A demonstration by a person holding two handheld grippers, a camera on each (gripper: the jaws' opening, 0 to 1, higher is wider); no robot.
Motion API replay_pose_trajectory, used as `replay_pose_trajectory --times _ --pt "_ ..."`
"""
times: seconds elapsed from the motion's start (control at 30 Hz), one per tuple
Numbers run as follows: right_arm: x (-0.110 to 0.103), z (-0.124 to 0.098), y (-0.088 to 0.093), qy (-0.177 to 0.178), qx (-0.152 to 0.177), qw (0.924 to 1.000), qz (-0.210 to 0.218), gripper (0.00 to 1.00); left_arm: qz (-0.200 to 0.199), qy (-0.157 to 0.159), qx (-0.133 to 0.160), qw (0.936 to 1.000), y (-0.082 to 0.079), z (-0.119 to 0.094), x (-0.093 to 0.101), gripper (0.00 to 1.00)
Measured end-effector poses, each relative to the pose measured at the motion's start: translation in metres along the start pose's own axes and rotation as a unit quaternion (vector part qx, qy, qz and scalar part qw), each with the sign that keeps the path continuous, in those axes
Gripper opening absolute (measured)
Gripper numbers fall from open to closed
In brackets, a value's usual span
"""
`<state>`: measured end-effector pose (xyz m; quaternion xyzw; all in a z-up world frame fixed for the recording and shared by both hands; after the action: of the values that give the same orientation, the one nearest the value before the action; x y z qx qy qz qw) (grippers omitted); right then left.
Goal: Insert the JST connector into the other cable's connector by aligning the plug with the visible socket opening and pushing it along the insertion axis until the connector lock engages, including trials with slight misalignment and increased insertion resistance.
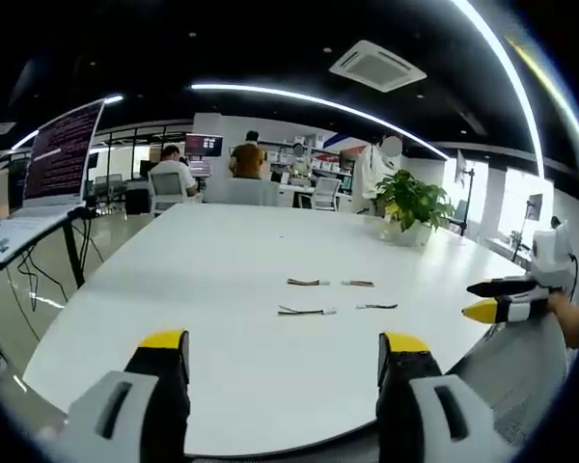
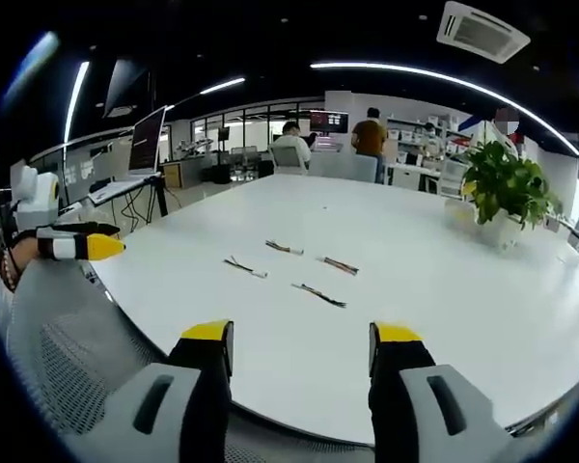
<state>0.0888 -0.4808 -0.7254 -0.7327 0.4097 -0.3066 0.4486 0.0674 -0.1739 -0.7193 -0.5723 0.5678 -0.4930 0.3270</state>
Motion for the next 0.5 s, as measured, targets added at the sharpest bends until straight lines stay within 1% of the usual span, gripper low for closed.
replay_pose_trajectory --times 0.17,0.5 --pt "-0.0004 0.0001 0.0007 -0.002 -0.004 1.0000 0.000 0.52 0.000 -0.001 0.001 1.0000 0.0000 0.0000 -0.0003 0.77" --pt "-0.0002 -0.0002 0.0009 0.001 -0.005 1.0000 0.001 0.52 -0.001 -0.002 0.000 1.0000 0.0000 -0.0005 0.0001 0.77"
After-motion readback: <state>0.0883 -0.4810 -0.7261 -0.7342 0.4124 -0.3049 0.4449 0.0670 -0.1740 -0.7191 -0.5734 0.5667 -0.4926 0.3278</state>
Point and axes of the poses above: the point that each gripper's makers call its tool centre point, and the gripper's own axes: z roughly forward along the fingers, x roughly to its right, y roughly out of its underside, the point moved 6 cm from there along -z, roughly backward along the fingers, and after that the axes turned 5 degrees about -z, right-handed, at the moved point
